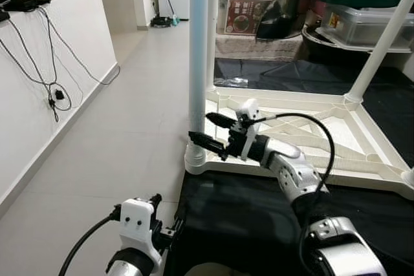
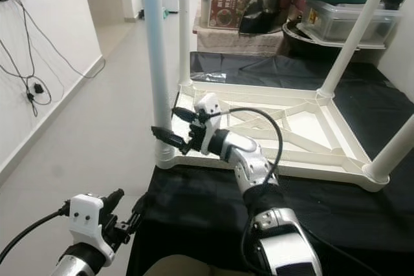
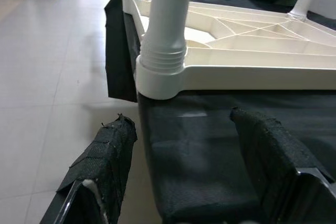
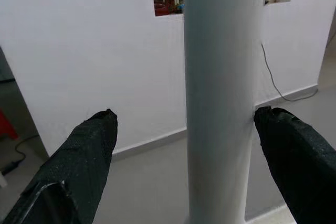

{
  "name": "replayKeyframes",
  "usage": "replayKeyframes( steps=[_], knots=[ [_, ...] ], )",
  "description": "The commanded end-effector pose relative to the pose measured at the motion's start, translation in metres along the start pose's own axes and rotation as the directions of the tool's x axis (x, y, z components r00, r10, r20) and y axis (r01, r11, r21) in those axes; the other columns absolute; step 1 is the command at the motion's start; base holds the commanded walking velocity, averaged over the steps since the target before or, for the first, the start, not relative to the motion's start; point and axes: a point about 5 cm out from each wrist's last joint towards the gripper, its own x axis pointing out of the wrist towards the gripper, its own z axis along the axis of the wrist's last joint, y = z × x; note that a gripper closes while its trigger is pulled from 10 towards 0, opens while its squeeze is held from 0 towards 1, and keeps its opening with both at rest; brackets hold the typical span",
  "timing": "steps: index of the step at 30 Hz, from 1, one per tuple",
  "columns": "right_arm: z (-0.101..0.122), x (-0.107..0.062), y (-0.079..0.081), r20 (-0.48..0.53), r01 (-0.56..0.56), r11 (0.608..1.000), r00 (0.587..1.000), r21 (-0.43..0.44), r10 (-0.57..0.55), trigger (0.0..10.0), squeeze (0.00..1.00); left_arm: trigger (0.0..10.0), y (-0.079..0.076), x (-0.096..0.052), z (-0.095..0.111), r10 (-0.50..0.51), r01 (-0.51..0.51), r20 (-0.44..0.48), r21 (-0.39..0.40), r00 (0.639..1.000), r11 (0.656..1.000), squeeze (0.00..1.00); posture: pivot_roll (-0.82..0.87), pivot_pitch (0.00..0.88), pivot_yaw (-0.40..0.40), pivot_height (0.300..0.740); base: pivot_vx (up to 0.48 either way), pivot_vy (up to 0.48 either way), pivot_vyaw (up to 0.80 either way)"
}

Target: Building children table

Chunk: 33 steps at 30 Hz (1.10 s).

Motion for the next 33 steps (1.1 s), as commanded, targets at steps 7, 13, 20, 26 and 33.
replayKeyframes(
  steps=[7, 13, 20, 26, 33],
  knots=[
    [0.008, 0.022, 0.007, 0.041, -0.028, 1.0, 0.999, -0.008, 0.028, 10.0, 0.0, 10.0, -0.005, 0.0, 0.0, -0.028, 0.028, 0.004, -0.004, 1.0, 1.0, 0.0, 0.06, 0.0, -0.04, 0.74, 0.0, 0.0, 0.0],
    [0.007, 0.04, 0.012, 0.053, -0.018, 1.0, 0.998, -0.002, 0.018, 10.0, 0.0, 10.0, -0.007, -0.001, 0.0, -0.031, 0.031, 0.004, 0.001, 1.0, 1.0, 0.0, 0.06, 0.0, -0.049, 0.74, 0.0, 0.0, 0.0],
    [0.01, 0.054, 0.014, 0.063, 0.003, 1.0, 0.998, 0.002, -0.003, 10.0, 0.0, 10.0, -0.01, 0.0, 0.0, -0.039, 0.039, 0.004, 0.008, 0.999, 0.999, 0.0, 0.07, 0.0, -0.054, 0.74, 0.0, 0.0, 0.0],
    [0.018, 0.065, 0.015, 0.074, 0.019, 1.0, 0.997, -0.007, -0.019, 10.0, 0.0, 10.0, -0.012, 0.001, 0.0, -0.043, 0.043, 0.004, 0.014, 0.999, 0.999, 0.0, 0.07, 0.0, -0.061, 0.74, 0.0, 0.0, 0.0],
    [0.018, 0.071, 0.017, 0.057, 0.019, 1.0, 0.998, -0.021, -0.018, 10.0, 0.0, 10.0, -0.013, 0.0, 0.0, -0.043, 0.043, 0.005, 0.014, 0.999, 0.999, 0.0, 0.07, 0.0, -0.063, 0.74, 0.0, 0.0, 0.0]
  ],
)
